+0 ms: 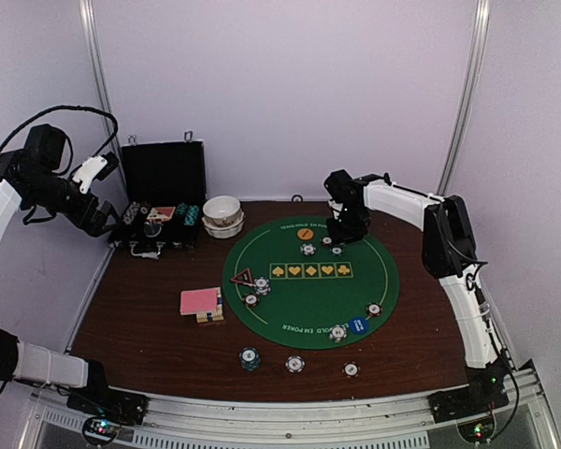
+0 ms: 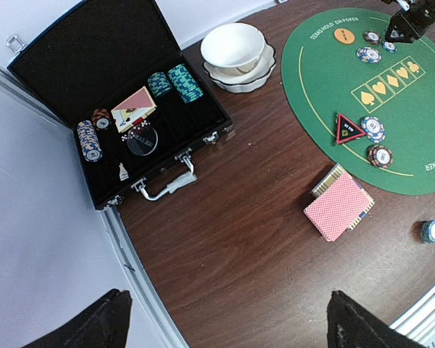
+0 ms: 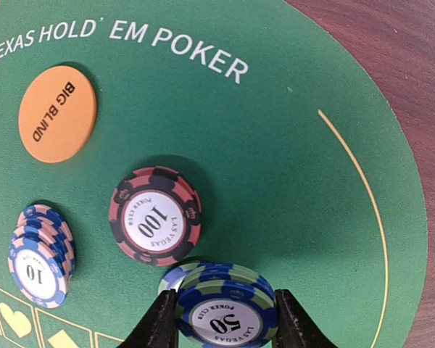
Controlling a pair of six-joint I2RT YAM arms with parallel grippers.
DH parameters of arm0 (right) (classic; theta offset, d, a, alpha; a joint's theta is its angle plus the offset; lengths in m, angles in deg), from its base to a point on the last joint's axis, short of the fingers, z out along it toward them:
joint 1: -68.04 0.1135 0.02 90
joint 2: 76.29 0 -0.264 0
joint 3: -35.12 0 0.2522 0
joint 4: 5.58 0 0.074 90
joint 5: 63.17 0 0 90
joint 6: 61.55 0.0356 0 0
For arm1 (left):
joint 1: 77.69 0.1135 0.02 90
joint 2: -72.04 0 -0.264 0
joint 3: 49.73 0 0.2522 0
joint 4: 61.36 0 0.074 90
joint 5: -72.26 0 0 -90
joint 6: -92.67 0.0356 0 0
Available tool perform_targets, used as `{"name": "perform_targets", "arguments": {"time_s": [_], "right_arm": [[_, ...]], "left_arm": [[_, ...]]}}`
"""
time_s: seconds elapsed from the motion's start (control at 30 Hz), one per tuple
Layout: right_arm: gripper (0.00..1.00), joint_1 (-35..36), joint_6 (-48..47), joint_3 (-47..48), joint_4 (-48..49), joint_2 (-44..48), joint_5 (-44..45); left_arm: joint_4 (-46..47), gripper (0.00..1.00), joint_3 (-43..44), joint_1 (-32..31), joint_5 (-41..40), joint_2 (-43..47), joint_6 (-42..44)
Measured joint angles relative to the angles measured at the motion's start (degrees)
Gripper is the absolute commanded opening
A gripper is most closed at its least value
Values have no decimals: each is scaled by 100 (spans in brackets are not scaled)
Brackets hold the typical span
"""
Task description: Distribute texas hold em gaming equipment
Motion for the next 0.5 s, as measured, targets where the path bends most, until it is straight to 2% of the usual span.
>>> {"name": "perform_targets", "arguments": {"time_s": [0.07,0.13,0.2,0.5], "right_arm": [[13,24,-2,0,11,-2,-31],[25,50,-2,0,13,-2,-55],[33,61,-2,0,11,-4,-59],[54,76,-35,0,-28,-142,-33]], "left_arm": [[0,98,0,0,0,-4,0],[0,98,0,0,-2,-11,0],[0,97,0,0,-2,-13,0],[0,97,0,0,-4,-13,0]]}}
